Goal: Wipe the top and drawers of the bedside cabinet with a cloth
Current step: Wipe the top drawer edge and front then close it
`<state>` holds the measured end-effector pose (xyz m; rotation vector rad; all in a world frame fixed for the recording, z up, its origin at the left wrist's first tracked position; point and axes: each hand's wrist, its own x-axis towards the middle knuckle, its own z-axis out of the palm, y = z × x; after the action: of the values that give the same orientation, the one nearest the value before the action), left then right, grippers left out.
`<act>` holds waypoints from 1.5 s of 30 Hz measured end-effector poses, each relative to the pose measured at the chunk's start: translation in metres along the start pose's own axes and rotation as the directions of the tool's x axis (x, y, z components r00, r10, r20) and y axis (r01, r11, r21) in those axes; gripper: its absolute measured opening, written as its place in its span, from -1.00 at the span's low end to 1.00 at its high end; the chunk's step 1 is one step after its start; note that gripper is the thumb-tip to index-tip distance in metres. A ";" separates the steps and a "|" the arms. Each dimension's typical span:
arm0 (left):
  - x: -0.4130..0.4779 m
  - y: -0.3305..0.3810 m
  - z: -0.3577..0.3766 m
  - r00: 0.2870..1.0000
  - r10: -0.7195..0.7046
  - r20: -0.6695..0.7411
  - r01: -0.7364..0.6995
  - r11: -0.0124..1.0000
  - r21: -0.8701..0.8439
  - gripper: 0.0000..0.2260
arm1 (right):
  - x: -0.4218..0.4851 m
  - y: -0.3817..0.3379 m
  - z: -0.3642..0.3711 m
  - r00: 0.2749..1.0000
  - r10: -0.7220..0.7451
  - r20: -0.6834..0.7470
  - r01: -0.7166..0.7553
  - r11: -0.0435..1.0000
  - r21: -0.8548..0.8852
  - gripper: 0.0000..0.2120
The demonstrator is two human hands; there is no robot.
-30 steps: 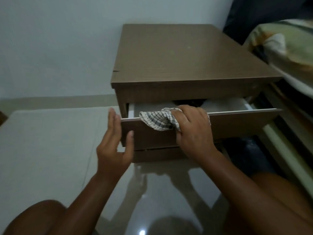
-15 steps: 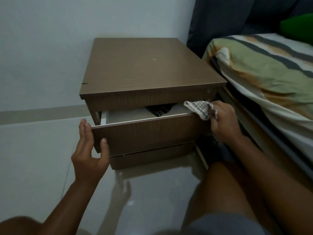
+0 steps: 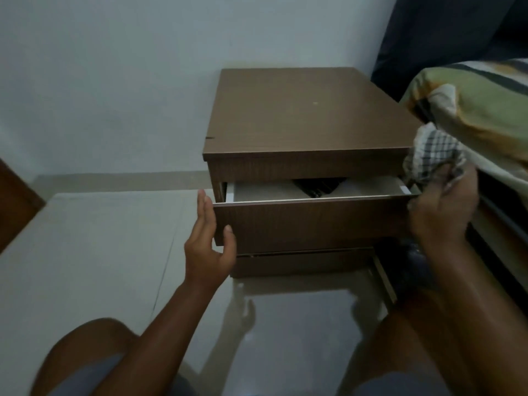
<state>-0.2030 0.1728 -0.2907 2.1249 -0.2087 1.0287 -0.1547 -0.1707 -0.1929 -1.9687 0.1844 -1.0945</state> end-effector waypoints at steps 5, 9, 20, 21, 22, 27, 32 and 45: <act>0.002 -0.006 -0.002 0.999 0.022 0.027 -0.023 1.000 0.018 -0.43 | -0.065 -0.078 0.051 0.959 -0.203 0.199 0.167 0.969 0.183 -0.77; 0.003 -0.008 -0.005 0.998 0.036 0.050 -0.036 0.999 0.004 -0.54 | -0.122 -0.111 0.101 0.774 -0.390 0.499 0.410 0.909 0.075 -0.57; 0.001 -0.005 0.003 1.000 0.009 0.009 -0.009 1.000 -0.015 -0.58 | -0.136 -0.080 0.126 0.671 -0.461 0.581 0.593 0.804 -0.047 -0.66; 0.000 -0.006 0.003 1.000 0.003 0.013 -0.003 1.000 -0.006 -0.50 | -0.129 -0.072 0.122 0.685 -0.464 0.561 0.593 0.803 -0.059 -0.67; -0.001 -0.007 0.004 1.000 0.007 0.016 -0.008 1.000 0.004 -0.43 | -0.122 -0.062 0.117 0.700 -0.472 0.535 0.594 0.801 -0.070 -0.68; 0.000 -0.008 0.008 1.000 0.000 0.020 0.000 1.000 -0.010 -0.38 | -0.079 -0.015 0.088 0.744 -0.484 0.460 0.585 0.805 -0.099 -0.74; 0.001 -0.010 0.012 1.000 -0.024 -0.014 0.024 1.000 -0.015 -0.46 | -0.036 0.029 0.053 0.770 -0.487 0.413 0.570 0.816 -0.100 -0.78; 0.015 -0.010 -0.006 0.998 0.019 -0.054 -0.022 0.998 -0.061 -0.59 | 0.034 0.081 -0.011 0.947 -0.101 0.305 0.175 0.959 -0.224 -0.67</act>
<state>-0.1924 0.1871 -0.2830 2.0409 -0.2334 1.0763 -0.1218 -0.2451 -0.2287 -2.3741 0.0235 -0.8872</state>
